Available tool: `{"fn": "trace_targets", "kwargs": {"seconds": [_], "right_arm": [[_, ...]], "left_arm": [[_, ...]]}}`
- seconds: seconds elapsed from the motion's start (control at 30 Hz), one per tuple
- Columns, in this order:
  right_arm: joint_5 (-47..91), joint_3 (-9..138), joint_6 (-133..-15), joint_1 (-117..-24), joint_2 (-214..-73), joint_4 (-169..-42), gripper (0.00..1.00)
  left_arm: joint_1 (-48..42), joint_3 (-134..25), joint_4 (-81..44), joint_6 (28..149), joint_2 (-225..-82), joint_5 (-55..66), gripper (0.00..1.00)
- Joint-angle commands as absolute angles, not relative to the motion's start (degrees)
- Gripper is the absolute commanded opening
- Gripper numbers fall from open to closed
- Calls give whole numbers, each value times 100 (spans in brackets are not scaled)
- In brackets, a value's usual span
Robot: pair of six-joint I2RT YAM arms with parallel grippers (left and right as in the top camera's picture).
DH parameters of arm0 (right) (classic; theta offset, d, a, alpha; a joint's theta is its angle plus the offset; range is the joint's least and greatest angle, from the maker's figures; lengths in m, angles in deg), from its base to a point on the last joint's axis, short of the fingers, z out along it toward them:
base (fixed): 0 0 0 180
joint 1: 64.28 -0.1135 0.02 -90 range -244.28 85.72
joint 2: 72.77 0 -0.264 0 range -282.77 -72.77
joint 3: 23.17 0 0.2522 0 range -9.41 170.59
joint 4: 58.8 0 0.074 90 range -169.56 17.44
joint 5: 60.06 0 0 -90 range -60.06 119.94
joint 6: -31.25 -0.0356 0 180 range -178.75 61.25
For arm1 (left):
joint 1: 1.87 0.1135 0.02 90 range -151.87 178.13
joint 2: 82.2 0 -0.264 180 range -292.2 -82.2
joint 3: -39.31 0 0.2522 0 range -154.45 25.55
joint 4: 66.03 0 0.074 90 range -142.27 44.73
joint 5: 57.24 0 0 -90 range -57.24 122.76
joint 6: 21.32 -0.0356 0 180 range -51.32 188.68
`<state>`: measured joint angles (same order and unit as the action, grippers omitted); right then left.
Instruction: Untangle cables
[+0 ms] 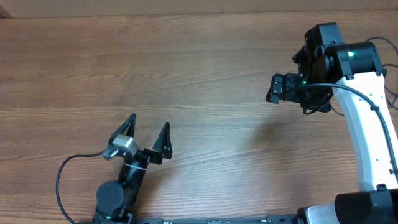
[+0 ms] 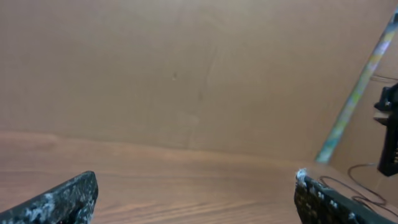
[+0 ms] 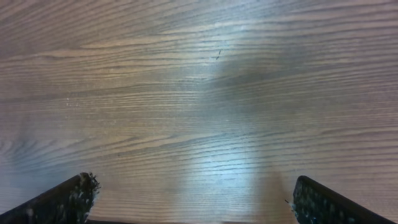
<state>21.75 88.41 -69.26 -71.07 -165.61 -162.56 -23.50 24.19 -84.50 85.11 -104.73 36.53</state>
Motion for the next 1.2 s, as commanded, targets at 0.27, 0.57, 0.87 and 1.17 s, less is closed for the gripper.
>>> {"fn": "trace_targets", "kwargs": {"seconds": [0.27,0.57,0.87,1.17], "right_arm": [[2221,8843,-6941,-7107,-16432,-16236,100],[2221,8843,-6941,-7107,-16432,-16236,100],[2221,8843,-6941,-7107,-16432,-16234,100],[2221,8843,-6941,-7107,-16432,-16236,100]], "left_arm": [[-1279,2528,-7617,8284,-9893,3585,100],[-240,2528,-5291,8303,-8755,3585,100],[363,2526,-4758,8026,-8235,3308,100],[402,2523,-4756,7503,-8235,3273,100]]}}
